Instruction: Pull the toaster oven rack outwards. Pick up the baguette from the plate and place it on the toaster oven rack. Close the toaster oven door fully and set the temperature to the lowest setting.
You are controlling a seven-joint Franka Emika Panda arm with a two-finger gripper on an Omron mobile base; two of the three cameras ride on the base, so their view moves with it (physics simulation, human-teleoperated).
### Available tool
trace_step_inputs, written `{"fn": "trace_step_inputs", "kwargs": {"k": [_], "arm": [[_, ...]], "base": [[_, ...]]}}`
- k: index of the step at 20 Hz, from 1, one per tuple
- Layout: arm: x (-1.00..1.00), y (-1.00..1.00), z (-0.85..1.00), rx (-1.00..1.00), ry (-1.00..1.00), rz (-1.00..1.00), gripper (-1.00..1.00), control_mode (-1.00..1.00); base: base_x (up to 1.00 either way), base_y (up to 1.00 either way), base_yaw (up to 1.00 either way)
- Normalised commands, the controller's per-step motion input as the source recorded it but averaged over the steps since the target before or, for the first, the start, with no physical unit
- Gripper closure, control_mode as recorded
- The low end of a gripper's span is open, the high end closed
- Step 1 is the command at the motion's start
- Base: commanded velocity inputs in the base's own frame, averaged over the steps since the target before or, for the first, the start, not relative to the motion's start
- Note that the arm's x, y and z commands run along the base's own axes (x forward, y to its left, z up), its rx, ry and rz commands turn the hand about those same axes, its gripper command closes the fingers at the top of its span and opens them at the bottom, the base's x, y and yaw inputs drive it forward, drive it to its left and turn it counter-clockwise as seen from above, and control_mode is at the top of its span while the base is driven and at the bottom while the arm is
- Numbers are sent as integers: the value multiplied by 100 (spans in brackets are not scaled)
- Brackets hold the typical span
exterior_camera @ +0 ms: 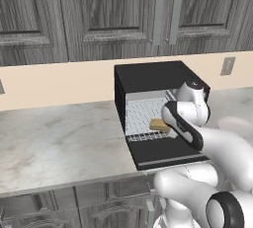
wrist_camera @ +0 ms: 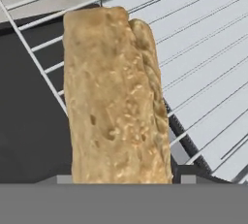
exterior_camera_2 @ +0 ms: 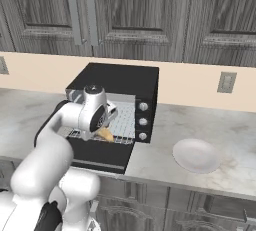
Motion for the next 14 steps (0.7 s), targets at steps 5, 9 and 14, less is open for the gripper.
{"fn": "trace_step_inputs", "kwargs": {"k": [5,9,14], "arm": [[43,1,0,-3,2,-4,100,-100],[1,3,-1,0,0,0,100,-100],[0,0,0,0,0,0,100,-100]], "base": [[0,0,0],[0,0,0],[0,0,0]]}}
